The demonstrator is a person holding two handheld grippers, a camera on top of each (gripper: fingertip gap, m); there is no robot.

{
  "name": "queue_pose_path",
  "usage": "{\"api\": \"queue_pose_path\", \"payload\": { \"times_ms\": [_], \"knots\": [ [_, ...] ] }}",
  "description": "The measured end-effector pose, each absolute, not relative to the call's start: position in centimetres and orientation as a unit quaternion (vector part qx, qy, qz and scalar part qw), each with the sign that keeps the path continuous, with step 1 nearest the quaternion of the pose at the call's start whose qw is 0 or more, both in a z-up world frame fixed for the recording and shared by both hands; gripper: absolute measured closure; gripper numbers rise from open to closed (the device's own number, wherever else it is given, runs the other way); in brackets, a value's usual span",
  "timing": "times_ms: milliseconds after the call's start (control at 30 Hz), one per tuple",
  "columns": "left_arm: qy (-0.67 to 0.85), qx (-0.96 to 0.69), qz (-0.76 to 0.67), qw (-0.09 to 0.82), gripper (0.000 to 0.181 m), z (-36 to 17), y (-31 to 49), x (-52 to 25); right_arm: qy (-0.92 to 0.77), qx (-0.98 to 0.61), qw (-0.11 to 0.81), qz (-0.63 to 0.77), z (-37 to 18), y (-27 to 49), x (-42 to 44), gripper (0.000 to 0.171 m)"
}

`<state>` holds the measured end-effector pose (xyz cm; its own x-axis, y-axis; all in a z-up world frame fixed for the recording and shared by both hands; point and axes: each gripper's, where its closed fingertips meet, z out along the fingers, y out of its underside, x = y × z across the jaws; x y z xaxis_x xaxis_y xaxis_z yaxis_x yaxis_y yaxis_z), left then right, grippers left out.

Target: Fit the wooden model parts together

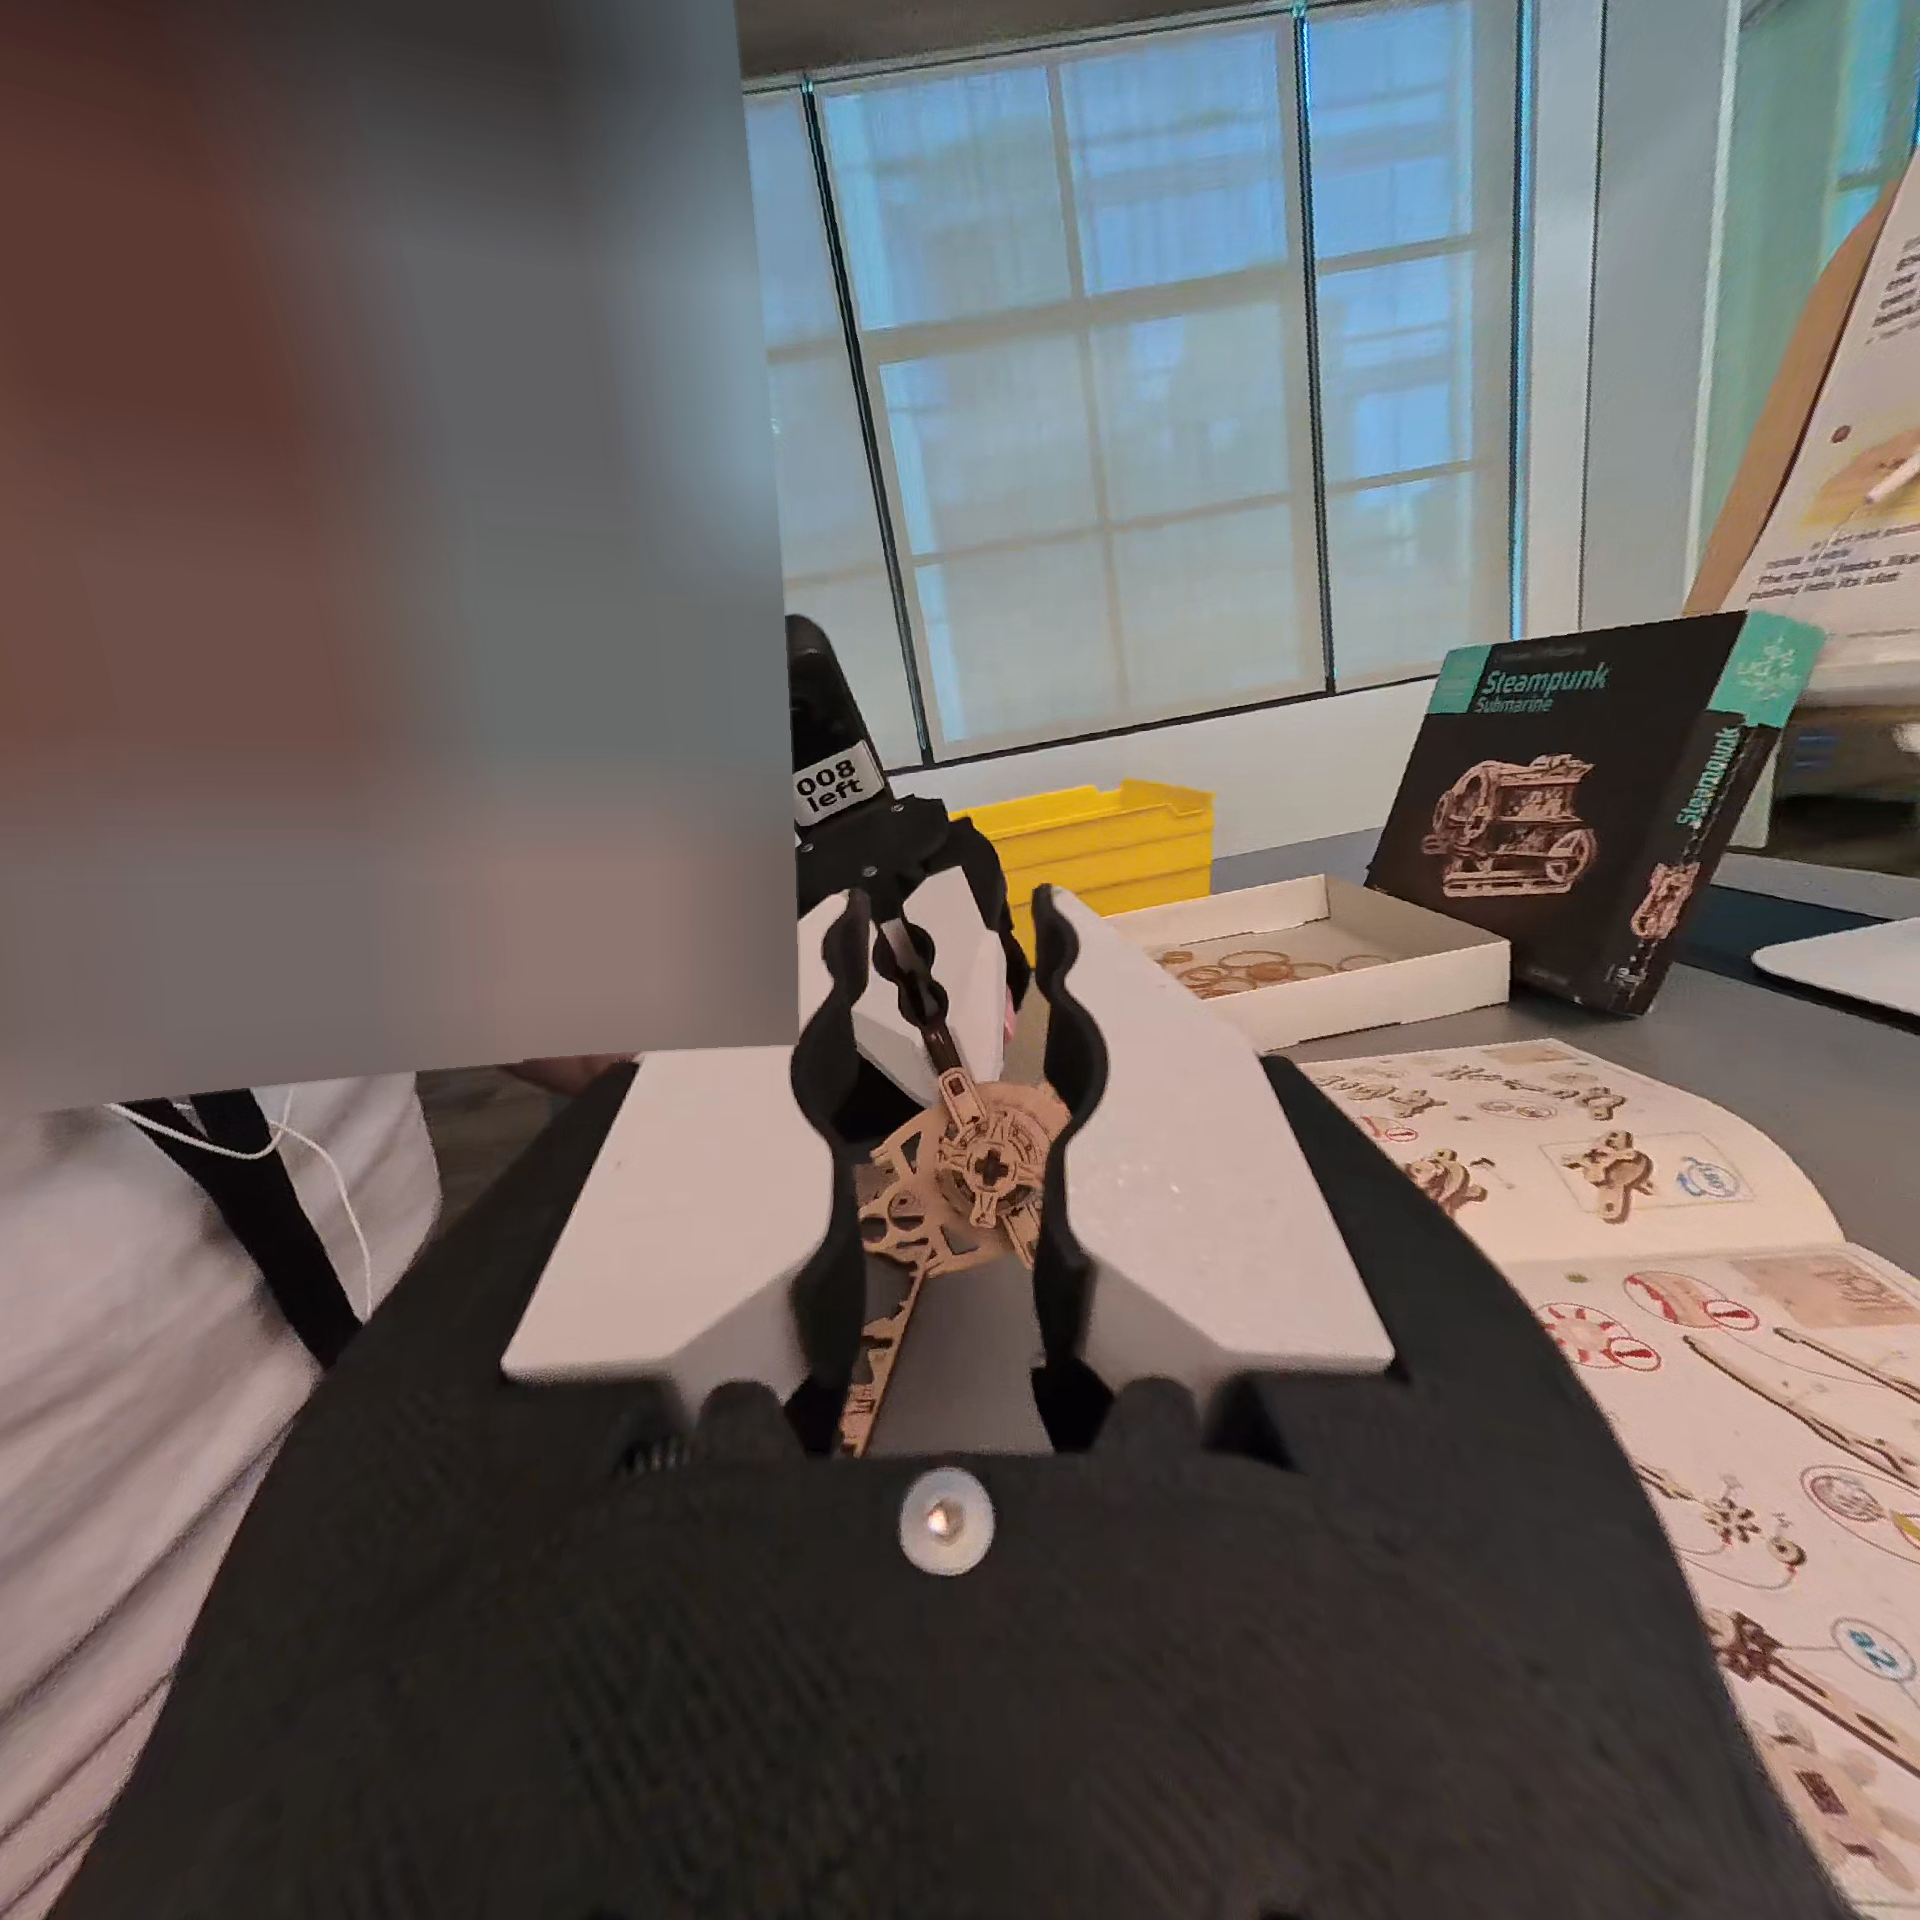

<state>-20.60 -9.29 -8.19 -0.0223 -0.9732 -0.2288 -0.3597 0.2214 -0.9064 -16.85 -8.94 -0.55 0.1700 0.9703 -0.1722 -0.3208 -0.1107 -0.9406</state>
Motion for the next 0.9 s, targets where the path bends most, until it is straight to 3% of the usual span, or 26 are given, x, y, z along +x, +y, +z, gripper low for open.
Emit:
{"api": "queue_pose_path", "payload": {
  "times_ms": [233, 700, 767, 900],
  "knots": [
    [0.632, -0.528, -0.334, 0.458, 0.181, -8.1, -9.5, -20.5, -0.321, -0.486, 0.551, 0.597, -0.3, -9.4, -16.3, 0.171],
    [0.619, -0.501, -0.343, 0.498, 0.181, -5.6, -10.1, -20.5, -0.349, -0.451, 0.574, 0.588, 0.9, -10.8, -16.0, 0.171],
    [0.613, -0.494, -0.34, 0.515, 0.181, -4.7, -10.0, -20.8, -0.36, -0.454, 0.587, 0.566, 1.0, -10.9, -16.3, 0.157],
    [0.595, -0.477, -0.35, 0.544, 0.181, -3.1, -9.6, -21.5, -0.413, -0.554, 0.57, 0.445, -2.5, -9.2, -16.8, 0.17]
  ]
}}
